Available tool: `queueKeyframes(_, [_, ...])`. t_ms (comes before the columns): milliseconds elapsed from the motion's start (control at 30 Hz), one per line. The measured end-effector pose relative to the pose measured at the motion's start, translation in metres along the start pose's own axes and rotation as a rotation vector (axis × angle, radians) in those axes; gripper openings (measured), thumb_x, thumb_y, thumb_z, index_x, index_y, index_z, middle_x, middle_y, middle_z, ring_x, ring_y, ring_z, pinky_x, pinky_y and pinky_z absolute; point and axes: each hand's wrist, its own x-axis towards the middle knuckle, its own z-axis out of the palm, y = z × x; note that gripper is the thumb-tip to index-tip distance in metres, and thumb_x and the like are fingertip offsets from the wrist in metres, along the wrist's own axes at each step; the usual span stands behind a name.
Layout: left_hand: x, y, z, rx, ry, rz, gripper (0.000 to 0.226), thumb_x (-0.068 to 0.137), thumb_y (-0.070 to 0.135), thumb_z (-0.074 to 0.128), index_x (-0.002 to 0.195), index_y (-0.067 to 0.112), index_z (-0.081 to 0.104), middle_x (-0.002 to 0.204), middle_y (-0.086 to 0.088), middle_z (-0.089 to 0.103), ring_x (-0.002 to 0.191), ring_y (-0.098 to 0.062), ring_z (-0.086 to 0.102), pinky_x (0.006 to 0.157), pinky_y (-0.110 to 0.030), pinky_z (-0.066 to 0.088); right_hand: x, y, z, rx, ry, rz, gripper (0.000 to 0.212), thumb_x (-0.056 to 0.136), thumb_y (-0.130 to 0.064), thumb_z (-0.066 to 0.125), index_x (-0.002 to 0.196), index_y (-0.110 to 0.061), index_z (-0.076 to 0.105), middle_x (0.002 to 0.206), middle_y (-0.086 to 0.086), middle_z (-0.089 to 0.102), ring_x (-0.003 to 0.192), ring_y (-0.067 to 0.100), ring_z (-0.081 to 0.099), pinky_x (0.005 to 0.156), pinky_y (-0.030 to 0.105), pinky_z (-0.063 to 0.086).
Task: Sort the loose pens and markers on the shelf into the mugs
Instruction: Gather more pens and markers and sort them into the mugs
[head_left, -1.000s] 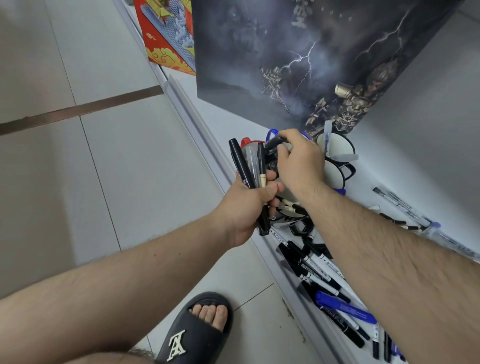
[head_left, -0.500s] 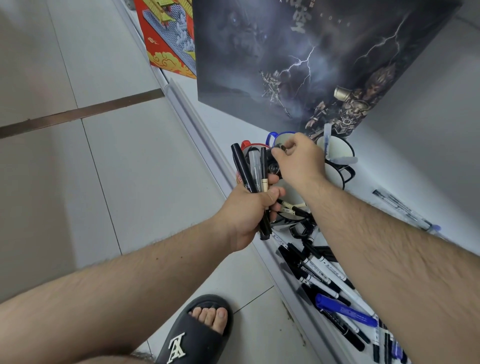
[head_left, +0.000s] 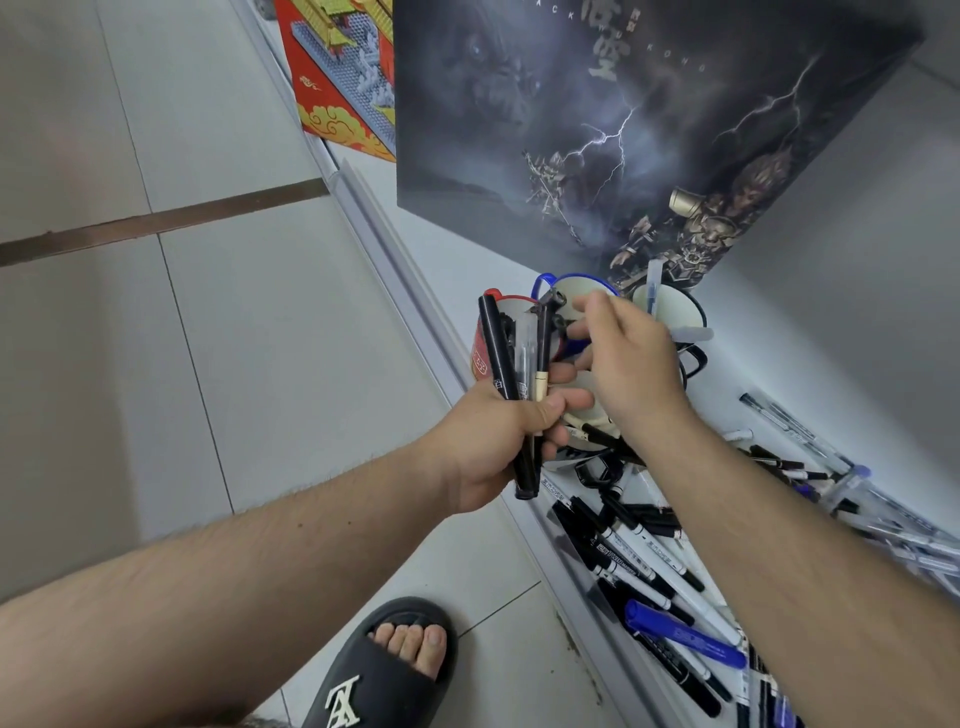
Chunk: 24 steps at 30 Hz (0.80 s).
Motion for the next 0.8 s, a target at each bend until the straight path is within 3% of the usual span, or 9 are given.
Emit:
queueKeyframes(67, [-0.003,-0.001,0.002,0.027,-0.115,-0.007,0.024,0.098,-0.003,0.046,0.108,0.009,0.064,0.090,0.002,0.074,0.060,-0.009,0.055,0.058,-0.020,0.045,-0.024,-0.008,-0.010,0.249,-0.115,0.111,0.020,0.098,-0.024,0.055,0.094,-0.009,0.067,0.080,0.002,0.067,0.063,0.015,0.066,0.053,0.034,0.057])
queueKeyframes(133, [-0.006,-0.002,0.005,0.055,-0.202,-0.035,0.023,0.097,-0.004,0.047,0.087,0.011,0.062,0.068,0.005,0.068,0.056,-0.009,0.054,0.055,-0.019,0.044,-0.041,-0.009,-0.017,0.320,-0.214,0.092,0.007,0.094,-0.014,0.062,0.096,-0.011,0.068,0.086,0.008,0.070,0.072,0.025,0.069,0.057,0.039,0.058])
queueKeyframes(200, [-0.007,-0.004,0.008,0.079,-0.265,-0.070,0.019,0.092,-0.001,0.057,0.078,0.011,0.060,0.061,0.003,0.060,0.054,-0.009,0.054,0.055,-0.019,0.044,-0.048,-0.007,-0.025,0.290,-0.247,0.038,0.006,0.090,-0.005,0.065,0.094,-0.009,0.067,0.084,0.008,0.072,0.074,0.024,0.070,0.060,0.041,0.059])
queueKeyframes(267, [-0.006,-0.005,0.009,0.083,-0.315,-0.099,0.010,0.083,0.008,0.061,0.076,0.013,0.066,0.063,-0.002,0.058,0.054,-0.010,0.052,0.055,-0.020,0.045,-0.050,-0.007,-0.034,0.339,-0.235,0.073,0.009,0.090,0.002,0.064,0.090,-0.007,0.065,0.073,0.002,0.071,0.063,0.017,0.068,0.049,0.033,0.054])
queueKeyframes(333, [-0.007,-0.007,0.011,0.059,-0.346,-0.120,0.016,0.081,0.012,0.060,0.077,0.020,0.074,0.074,-0.003,0.064,0.056,-0.011,0.050,0.054,-0.021,0.044,-0.052,-0.005,-0.043,0.434,-0.185,0.130,0.010,0.089,0.003,0.062,0.086,-0.007,0.062,0.064,0.000,0.066,0.053,0.014,0.062,0.043,0.026,0.047])
queueKeyframes(433, [-0.006,-0.012,0.014,0.086,-0.373,-0.156,0.016,0.082,0.016,0.061,0.082,0.024,0.075,0.083,-0.001,0.064,0.056,-0.010,0.046,0.053,-0.021,0.040,-0.049,0.001,-0.061,0.530,-0.008,0.163,0.012,0.081,-0.007,0.068,0.080,-0.018,0.065,0.076,0.004,0.064,0.070,0.020,0.058,0.062,0.033,0.046])
queueKeyframes(500, [-0.004,-0.016,0.015,0.128,-0.320,-0.173,0.014,0.085,0.016,0.062,0.094,0.021,0.072,0.076,0.001,0.060,0.053,-0.009,0.042,0.051,-0.021,0.037,-0.046,0.004,-0.074,0.585,0.144,0.152,0.018,0.083,-0.004,0.065,0.081,-0.022,0.062,0.088,0.007,0.065,0.078,0.019,0.057,0.070,0.034,0.042])
queueKeyframes(633, [0.002,-0.018,0.014,0.079,-0.070,-0.169,0.018,0.099,0.011,0.052,0.108,0.013,0.068,0.068,0.005,0.055,0.050,-0.008,0.038,0.047,-0.020,0.032,-0.043,0.012,-0.098,0.723,0.371,0.127,0.024,0.094,0.001,0.054,0.101,-0.022,0.057,0.082,0.003,0.069,0.071,0.016,0.063,0.069,0.028,0.047])
queueKeyframes(800, [0.006,-0.017,0.013,-0.032,0.111,-0.106,0.018,0.100,0.011,0.051,0.108,0.013,0.067,0.066,0.007,0.055,0.050,-0.008,0.035,0.046,-0.020,0.031,-0.053,0.022,-0.104,0.680,0.452,0.097,0.030,0.095,0.005,0.053,0.108,-0.022,0.055,0.099,0.010,0.073,0.092,0.024,0.068,0.087,0.037,0.051])
